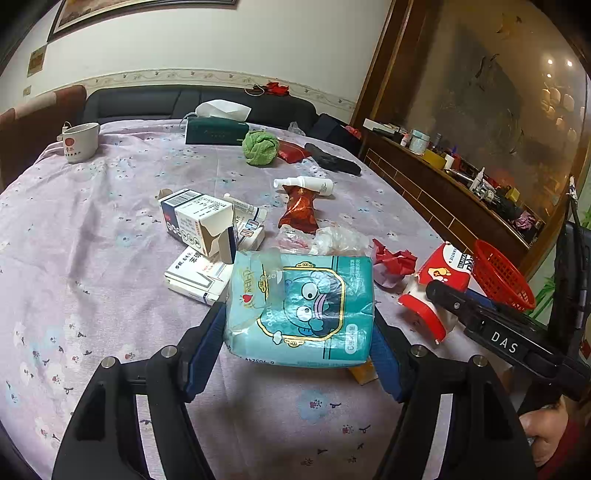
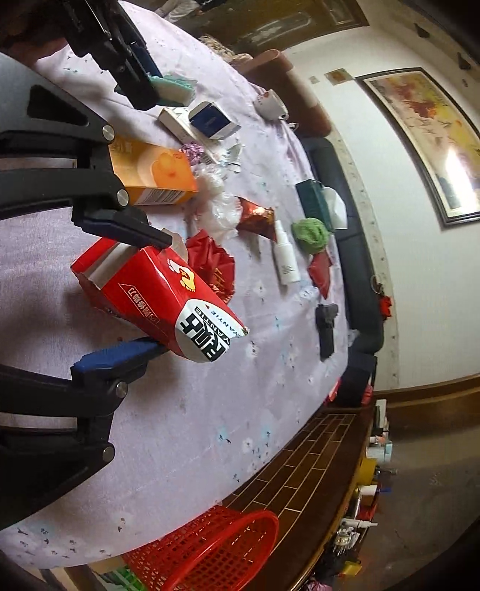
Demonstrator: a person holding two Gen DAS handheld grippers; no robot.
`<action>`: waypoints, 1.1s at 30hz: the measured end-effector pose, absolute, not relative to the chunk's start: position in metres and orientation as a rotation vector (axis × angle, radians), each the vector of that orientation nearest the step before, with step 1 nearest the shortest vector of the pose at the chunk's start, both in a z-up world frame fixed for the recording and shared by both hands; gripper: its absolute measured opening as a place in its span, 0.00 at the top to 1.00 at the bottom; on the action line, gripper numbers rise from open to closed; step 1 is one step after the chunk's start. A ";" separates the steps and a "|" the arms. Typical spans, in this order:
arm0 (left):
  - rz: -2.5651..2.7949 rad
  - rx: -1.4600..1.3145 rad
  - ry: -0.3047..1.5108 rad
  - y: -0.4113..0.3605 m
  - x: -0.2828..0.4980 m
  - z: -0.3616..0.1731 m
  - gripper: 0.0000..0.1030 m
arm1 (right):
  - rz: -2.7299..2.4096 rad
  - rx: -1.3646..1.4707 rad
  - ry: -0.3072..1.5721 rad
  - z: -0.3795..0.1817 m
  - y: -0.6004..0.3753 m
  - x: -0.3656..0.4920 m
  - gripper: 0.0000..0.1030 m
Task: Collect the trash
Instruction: 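Hold the tissue pack in left tool and red-white box in right tool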
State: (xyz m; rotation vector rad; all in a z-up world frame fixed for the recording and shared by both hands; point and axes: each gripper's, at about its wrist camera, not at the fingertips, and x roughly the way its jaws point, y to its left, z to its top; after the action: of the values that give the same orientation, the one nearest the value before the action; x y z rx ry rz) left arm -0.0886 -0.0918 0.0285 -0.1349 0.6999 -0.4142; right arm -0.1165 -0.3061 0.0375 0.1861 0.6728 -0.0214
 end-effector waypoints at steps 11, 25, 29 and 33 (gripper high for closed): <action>-0.419 -0.140 0.699 -0.092 -0.089 0.029 0.31 | -0.015 0.201 0.677 0.036 -0.309 -0.117 0.49; -0.418 -0.142 0.697 -0.093 -0.088 0.029 0.31 | -0.015 0.203 0.672 0.035 -0.308 -0.116 0.49; -0.417 -0.141 0.697 -0.093 -0.088 0.029 0.31 | -0.021 0.208 0.668 0.035 -0.308 -0.117 0.49; -0.418 -0.142 0.698 -0.093 -0.088 0.028 0.31 | -0.022 0.208 0.666 0.035 -0.308 -0.118 0.49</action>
State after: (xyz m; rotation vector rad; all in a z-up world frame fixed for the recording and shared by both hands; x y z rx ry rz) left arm -0.0883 -0.0930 0.0284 -0.1422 0.6976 -0.4177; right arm -0.1180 -0.3084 0.0353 0.2084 0.6656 -0.0220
